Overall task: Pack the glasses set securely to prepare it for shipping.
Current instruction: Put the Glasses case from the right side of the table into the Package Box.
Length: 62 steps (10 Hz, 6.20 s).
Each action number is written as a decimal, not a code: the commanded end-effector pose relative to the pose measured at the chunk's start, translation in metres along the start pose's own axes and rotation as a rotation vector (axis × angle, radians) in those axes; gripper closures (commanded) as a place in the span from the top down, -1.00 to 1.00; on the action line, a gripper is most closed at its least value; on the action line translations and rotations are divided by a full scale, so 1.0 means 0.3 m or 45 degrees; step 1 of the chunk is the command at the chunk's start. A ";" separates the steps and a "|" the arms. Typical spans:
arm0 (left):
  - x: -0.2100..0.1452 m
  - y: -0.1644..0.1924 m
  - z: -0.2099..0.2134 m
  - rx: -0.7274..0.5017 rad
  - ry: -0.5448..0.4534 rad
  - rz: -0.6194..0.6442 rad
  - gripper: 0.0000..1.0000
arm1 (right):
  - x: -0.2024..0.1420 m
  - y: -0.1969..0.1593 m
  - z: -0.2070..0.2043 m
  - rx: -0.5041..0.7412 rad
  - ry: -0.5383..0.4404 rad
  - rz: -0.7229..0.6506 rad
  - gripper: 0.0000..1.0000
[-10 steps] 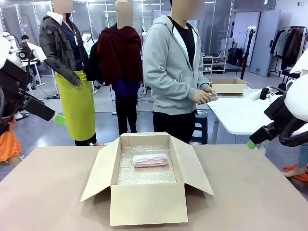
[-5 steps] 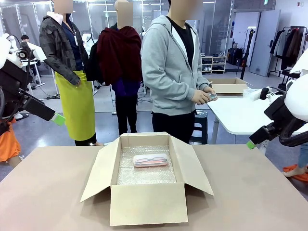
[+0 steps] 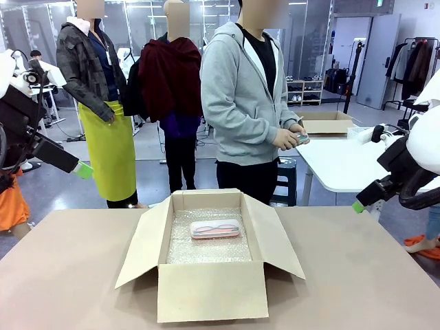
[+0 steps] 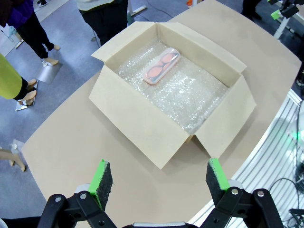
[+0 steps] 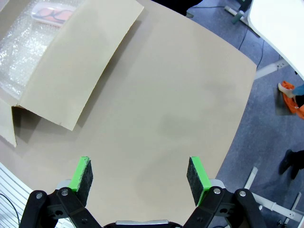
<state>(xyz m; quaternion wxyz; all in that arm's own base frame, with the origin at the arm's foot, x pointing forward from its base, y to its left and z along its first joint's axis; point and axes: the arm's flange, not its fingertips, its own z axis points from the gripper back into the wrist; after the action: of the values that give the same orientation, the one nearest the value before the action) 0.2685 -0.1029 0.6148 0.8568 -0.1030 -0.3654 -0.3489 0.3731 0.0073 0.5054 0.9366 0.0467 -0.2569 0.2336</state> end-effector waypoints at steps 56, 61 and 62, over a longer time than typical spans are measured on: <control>-0.001 0.004 0.005 -0.006 -0.006 -0.004 1.00 | 0.234 -0.317 -0.578 0.206 0.541 0.658 1.00; -0.001 0.004 0.005 -0.006 -0.006 -0.004 1.00 | 0.224 -0.286 -0.575 0.255 0.583 0.828 1.00; -0.001 0.004 0.005 -0.006 -0.006 -0.004 1.00 | 0.224 -0.286 -0.575 0.255 0.583 0.828 1.00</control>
<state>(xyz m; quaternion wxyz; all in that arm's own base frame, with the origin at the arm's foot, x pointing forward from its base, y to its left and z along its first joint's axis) 0.2686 -0.1030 0.6147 0.8569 -0.1030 -0.3652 -0.3489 0.5441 -0.0048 0.3943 0.8359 -0.0024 -0.0210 0.5485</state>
